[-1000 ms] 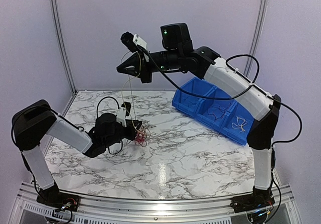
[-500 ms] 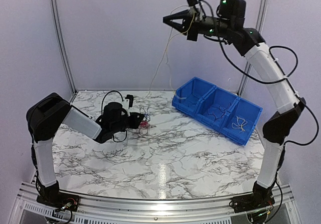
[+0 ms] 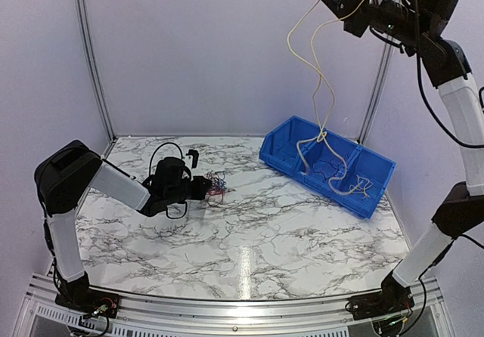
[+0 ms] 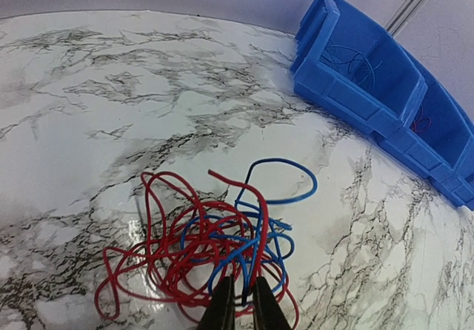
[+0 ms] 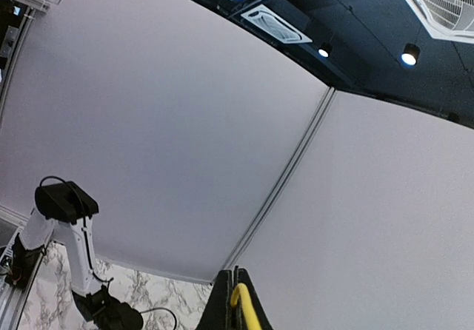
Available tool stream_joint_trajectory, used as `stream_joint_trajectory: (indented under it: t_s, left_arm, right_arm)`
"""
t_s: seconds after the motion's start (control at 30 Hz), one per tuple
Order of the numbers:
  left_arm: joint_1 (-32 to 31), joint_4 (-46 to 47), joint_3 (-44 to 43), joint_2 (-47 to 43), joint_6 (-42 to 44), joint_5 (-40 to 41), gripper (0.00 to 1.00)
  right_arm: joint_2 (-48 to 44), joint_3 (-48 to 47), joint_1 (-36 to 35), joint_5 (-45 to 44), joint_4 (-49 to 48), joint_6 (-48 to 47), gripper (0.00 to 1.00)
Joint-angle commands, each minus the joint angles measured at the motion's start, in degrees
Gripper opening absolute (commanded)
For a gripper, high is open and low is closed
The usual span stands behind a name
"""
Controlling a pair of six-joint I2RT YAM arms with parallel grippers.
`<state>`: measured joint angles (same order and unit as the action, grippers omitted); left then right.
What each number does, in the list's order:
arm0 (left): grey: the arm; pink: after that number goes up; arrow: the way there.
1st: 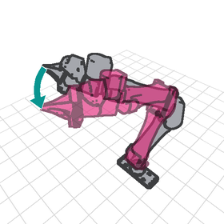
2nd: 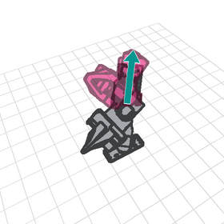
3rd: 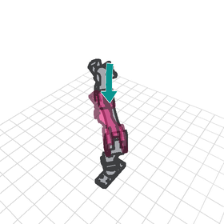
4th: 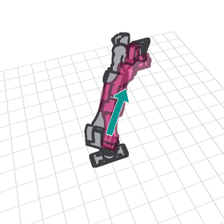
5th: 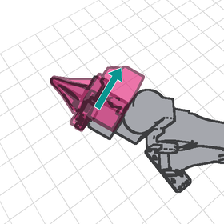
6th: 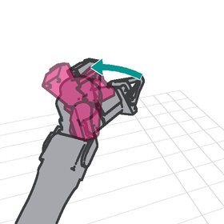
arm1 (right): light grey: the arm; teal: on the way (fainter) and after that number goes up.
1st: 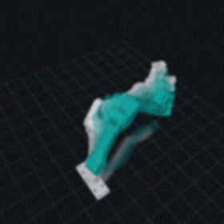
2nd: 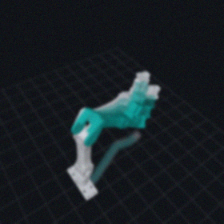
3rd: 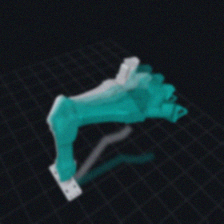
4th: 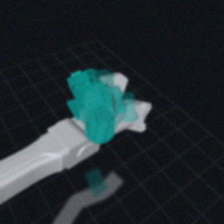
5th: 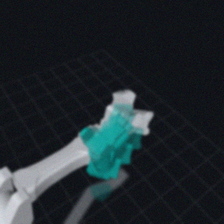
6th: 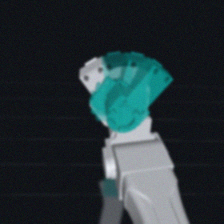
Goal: Untangle the cables
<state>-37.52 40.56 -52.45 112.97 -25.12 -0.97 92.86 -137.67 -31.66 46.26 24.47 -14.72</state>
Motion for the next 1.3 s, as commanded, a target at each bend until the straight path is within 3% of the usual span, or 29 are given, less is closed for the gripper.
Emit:
stream_joint_trajectory:
  t_s: [0.0, 0.4, 0.8, 1.0, 1.27]
  left_arm:
    - [-0.85, -0.98, 4.33, -8.22, 1.1, 1.33, 0.12]
    - [-3.17, -3.54, 14.89, -31.94, 4.02, 4.92, 0.44]
    - [-4.18, -6.18, 23.11, -51.5, 3.24, 10.61, 0.48]
    - [-4.4, -7.57, 24.9, -55.67, 3.08, 11.56, 0.49]
    - [-4.41, -8.47, 25.78, -57.29, 3.58, 13.06, 0.5]
  right_arm:
    - [-2.89, 8.5, 0.94, -5.8, 5.25, -6.35, 0.0]
    - [-15.29, 33.91, 3.87, -16.53, 4.44, -12.92, 0.0]
    - [-25.6, 52.15, 19.75, -19.47, 2.61, -15.92, 0.0]
    - [-28.57, 56.87, 28.45, -16.7, 1.43, -15.38, 0.0]
    - [-27.85, 56.43, 39.44, -13.0, 1.25, -16.18, 0.0]
